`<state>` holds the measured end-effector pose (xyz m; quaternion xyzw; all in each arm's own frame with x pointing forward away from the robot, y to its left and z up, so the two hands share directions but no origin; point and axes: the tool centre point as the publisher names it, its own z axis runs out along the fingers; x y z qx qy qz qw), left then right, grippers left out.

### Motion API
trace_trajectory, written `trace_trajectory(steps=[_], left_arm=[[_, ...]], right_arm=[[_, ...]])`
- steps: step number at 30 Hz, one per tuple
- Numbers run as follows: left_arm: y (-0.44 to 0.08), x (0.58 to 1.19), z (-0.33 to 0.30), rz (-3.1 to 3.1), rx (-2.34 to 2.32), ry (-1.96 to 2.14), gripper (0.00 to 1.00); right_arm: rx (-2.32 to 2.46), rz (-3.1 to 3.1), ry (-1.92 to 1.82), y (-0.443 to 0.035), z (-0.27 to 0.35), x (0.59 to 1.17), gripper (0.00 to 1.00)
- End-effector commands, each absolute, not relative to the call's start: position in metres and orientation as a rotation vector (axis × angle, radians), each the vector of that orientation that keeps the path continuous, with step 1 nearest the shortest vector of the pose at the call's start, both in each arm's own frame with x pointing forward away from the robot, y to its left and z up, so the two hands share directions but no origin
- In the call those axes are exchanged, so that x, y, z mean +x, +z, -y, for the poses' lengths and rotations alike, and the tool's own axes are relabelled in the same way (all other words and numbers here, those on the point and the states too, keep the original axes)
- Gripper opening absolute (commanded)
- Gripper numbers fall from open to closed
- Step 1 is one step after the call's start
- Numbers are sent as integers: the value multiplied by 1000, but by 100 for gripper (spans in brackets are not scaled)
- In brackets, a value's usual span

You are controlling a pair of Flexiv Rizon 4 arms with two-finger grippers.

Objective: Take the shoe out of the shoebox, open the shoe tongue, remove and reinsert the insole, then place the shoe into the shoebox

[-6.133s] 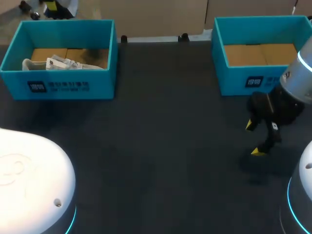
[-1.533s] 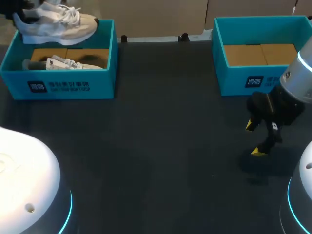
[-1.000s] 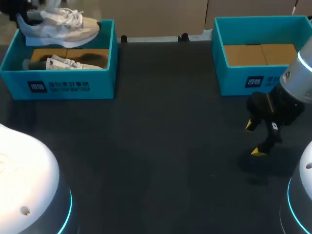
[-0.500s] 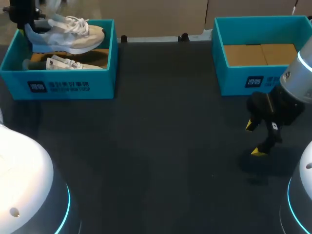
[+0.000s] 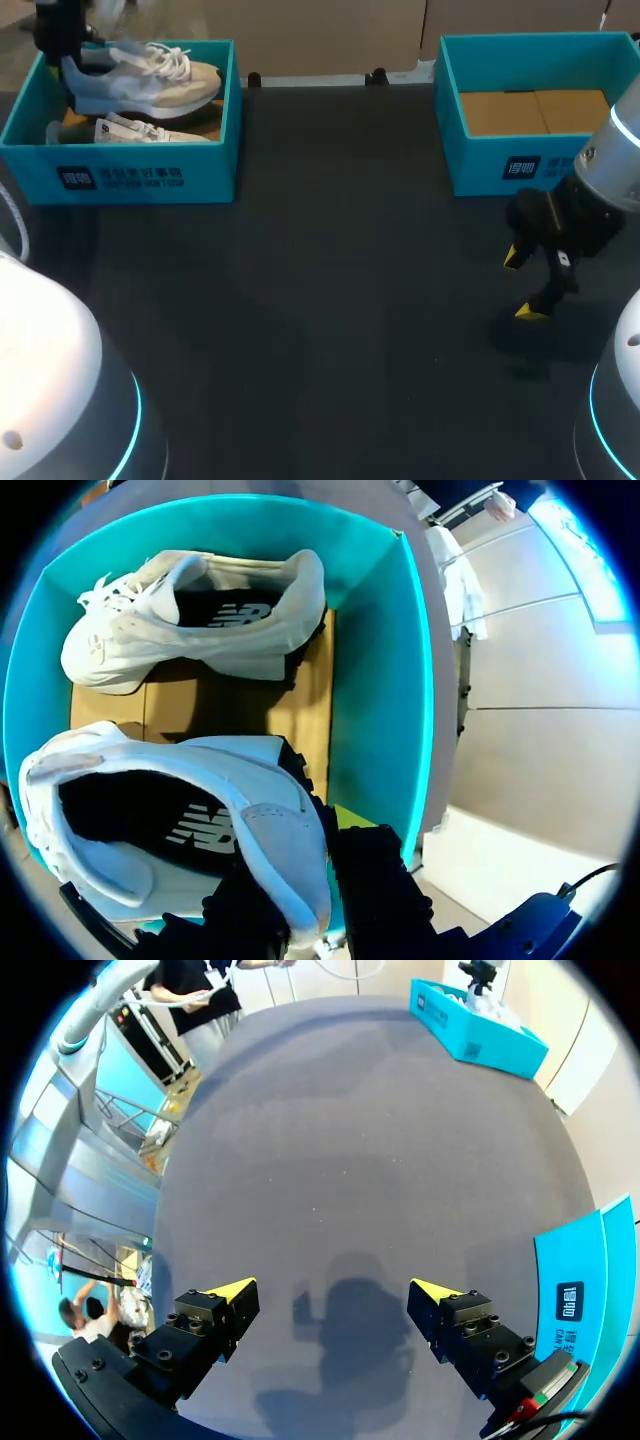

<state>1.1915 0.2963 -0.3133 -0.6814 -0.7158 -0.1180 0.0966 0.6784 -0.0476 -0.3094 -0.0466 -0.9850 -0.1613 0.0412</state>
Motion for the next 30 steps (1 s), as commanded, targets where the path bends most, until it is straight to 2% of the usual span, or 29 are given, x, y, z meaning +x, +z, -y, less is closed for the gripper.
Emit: trace_trajectory(steps=[1,30], left_arm=[[-324,1202,-297,2110,-2009,-333,0],[-364,1205,-293,2079,-1985,-309,0]], right_arm=[[-143,3018,-492,-310,48,677,100],[-143,3018,-492,-310,48,677,100]])
